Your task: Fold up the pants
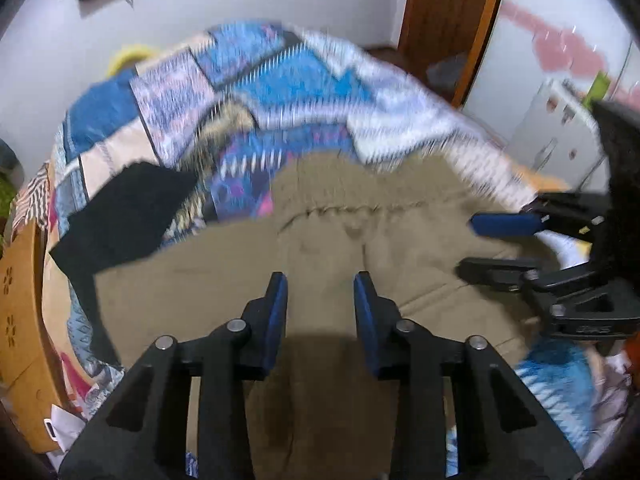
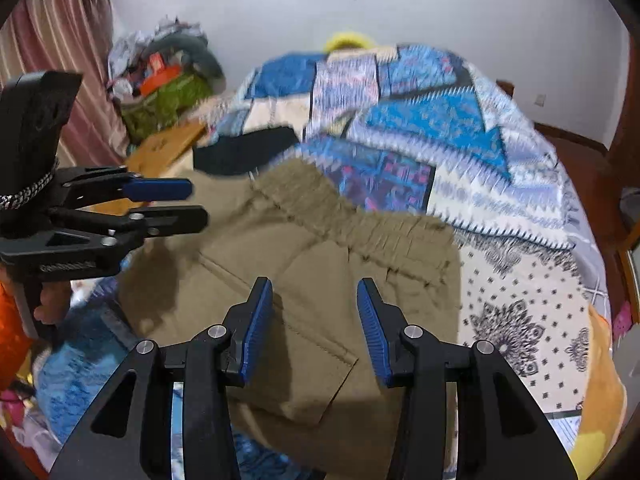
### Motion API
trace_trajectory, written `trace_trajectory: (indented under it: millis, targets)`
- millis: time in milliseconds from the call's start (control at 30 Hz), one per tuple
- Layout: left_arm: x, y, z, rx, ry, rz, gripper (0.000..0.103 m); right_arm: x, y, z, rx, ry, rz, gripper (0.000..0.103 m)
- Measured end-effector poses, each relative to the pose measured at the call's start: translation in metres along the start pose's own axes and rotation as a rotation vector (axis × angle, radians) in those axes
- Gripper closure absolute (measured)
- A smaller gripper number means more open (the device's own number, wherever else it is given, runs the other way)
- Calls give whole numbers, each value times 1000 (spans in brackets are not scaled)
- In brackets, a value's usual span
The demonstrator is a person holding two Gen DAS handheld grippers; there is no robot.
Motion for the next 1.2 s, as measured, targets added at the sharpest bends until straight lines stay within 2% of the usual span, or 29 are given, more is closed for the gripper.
trace_trajectory:
  millis: [67,300,467,600,667,767,833,967,1000,1133,1200]
  targets:
    - [7,1,-5,7,1,-2,67,8,-3,-7,8,27,8,63]
    - [-2,16,-18,1,-9,-9,62,-9,-18,-21,37,15,-1,64]
    - [-28,36,-36,-47,-22,-17,61,-26,-29,-33,99,7,29,65]
    - [-48,49,-44,-67,-53,0,61,-46,-29,-31,100,-45,-16,62]
    - [-44,52,-51,-69,-28,14,61,-48,-31,-30,112,-57,-20,62]
    - [-29,53,-65,-70,28,17,60,-34,-34,-34,134,-19,-27,62]
    - [-27,54,-74,-70,21,20,58,-26,-34,-39,119,3,-40,62]
    - [-33,67,-89,-86,29,82,54,-30,-32,-44,94,-3,-73,62]
    - [-34,73,-94,-97,33,92,50,-32,-34,-45,98,-4,-73,62]
    - [-43,99,-106,-159,40,166,50,-41,-42,-49,113,-6,-107,62]
    - [-49,110,-107,-214,17,135,49,-48,-49,-51,134,-9,-113,62]
Point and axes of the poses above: each gripper's, at about its wrist camera, not at the fingertips, and x roughly the way its jaws point, y to its left, z to its top, the point moved 6 cm from there along x, roughly the way its jaws point, and after that the axes turned 3 degrees about y, right-handed, at the moved point
